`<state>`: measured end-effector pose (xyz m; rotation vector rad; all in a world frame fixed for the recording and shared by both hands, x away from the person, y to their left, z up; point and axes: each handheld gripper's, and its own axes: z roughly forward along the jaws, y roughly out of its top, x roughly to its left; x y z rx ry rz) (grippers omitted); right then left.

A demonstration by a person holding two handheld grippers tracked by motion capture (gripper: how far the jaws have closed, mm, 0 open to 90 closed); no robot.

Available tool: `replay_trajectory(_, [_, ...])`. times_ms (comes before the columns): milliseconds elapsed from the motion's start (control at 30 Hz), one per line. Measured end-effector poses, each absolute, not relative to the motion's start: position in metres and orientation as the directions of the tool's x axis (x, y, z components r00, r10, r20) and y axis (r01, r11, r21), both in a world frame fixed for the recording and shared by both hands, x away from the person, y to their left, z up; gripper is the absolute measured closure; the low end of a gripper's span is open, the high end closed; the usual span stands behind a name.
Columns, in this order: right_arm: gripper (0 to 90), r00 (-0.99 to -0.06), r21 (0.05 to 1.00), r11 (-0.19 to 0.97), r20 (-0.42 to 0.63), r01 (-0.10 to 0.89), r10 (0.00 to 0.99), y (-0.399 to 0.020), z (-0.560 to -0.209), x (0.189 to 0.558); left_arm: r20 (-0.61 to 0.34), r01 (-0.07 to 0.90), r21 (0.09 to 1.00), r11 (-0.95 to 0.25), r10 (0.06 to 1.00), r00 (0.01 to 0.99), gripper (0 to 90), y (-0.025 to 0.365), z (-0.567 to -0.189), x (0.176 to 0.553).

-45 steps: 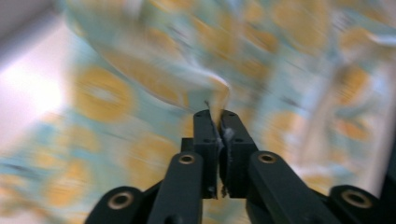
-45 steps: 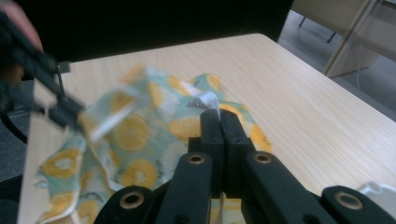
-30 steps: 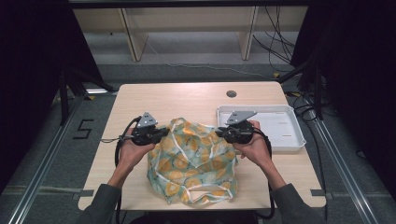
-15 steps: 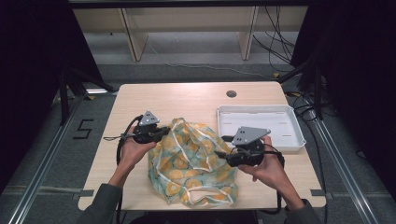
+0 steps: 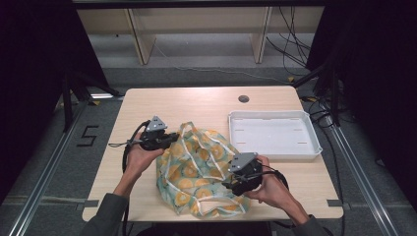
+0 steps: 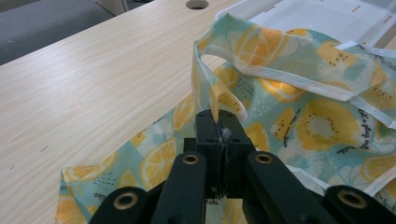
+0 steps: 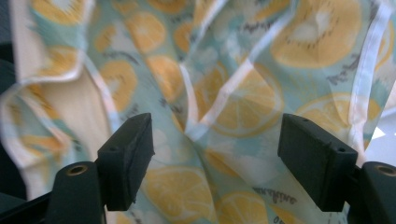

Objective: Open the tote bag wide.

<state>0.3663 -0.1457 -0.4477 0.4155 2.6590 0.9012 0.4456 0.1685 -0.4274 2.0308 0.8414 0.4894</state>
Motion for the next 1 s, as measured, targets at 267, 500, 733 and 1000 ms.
replay_trajectory(267, [27.4, -0.878, 0.633, 0.744, -0.207, 0.217, 0.432, -0.143, -0.462, 0.382, 0.029, 0.387, 0.828, -0.405, 0.720, 0.693, 87.4, 0.170, -0.430, 0.447])
replay_trajectory(500, [42.6, -0.873, 0.629, 0.741, -0.197, 0.236, 0.445, -0.132, -0.468, 0.388, 0.031, 0.381, 0.828, -0.411, 0.712, 0.701, 86.6, 0.169, -0.432, 0.447])
replay_trajectory(733, [83.9, -0.871, 0.613, 0.747, -0.188, 0.258, 0.455, -0.132, -0.473, 0.392, 0.033, 0.384, 0.827, -0.411, 0.716, 0.697, 86.1, 0.167, -0.434, 0.446])
replay_trajectory(1000, [83.6, -0.880, 0.665, 0.691, -0.104, 0.285, 0.463, -0.137, -0.469, 0.394, 0.034, 0.384, 0.826, -0.413, 0.717, 0.697, 86.3, 0.168, -0.434, 0.446])
